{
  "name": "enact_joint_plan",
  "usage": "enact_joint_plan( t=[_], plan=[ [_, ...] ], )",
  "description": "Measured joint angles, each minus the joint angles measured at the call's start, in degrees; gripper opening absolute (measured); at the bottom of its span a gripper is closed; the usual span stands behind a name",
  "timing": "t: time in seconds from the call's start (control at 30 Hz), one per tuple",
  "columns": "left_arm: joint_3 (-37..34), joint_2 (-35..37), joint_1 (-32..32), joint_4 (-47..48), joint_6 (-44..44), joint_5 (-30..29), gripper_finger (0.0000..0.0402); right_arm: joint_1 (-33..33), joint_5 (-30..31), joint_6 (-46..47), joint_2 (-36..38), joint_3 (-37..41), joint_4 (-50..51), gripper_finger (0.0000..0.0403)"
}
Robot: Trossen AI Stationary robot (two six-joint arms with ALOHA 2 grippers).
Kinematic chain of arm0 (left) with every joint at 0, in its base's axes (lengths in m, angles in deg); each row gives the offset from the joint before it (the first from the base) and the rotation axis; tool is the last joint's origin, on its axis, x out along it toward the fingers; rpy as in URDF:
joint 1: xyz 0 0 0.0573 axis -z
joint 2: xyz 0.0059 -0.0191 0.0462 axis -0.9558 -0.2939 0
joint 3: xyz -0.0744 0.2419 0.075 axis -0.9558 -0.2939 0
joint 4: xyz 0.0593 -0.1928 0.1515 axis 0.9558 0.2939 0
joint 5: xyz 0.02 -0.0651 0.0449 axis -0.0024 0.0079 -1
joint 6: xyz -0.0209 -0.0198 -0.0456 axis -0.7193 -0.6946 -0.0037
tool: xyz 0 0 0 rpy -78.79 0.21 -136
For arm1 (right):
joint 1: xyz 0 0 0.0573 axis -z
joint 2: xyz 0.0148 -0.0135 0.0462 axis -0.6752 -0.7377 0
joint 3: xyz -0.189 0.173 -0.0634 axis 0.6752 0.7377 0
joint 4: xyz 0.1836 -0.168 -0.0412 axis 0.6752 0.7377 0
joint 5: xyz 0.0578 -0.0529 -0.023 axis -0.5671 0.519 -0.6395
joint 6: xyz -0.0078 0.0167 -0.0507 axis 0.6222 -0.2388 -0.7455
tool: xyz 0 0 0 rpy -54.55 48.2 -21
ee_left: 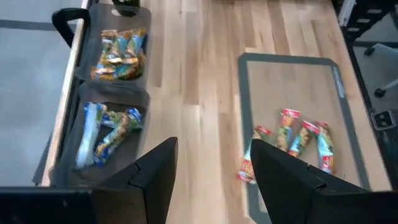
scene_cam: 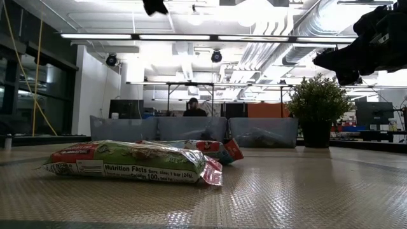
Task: Pick and place Granola Bars by type
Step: Put the red granola bar into the left black bin
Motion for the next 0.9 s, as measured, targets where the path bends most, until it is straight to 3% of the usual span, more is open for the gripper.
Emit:
enact_joint_plan(
  t=[0.1, 0.33, 0.47, 0.63, 0.9],
  plan=[
    [0.0, 2.3, 3.6, 1.3, -1.7, -3.3, 0.02, 0.0, 0.0, 0.0, 0.0, 0.0, 0.0, 0.0],
    [0.0, 4.0, 16.4, 3.7, -4.8, -19.0, 0.02, 0.0, 0.0, 0.0, 0.0, 0.0, 0.0, 0.0],
    [-1.5, 4.1, 22.9, 3.3, -7.1, -24.8, 0.02, 0.0, 0.0, 0.0, 0.0, 0.0, 0.0, 0.0],
    [-9.0, 4.5, 27.9, 1.3, -10.8, -25.0, 0.02, 0.0, 0.0, 0.0, 0.0, 0.0, 0.0, 0.0],
    [-30.1, 5.1, 31.8, -12.4, -11.3, -20.2, 0.02, 0.0, 0.0, 0.0, 0.0, 0.0, 0.0, 0.0]
  ],
)
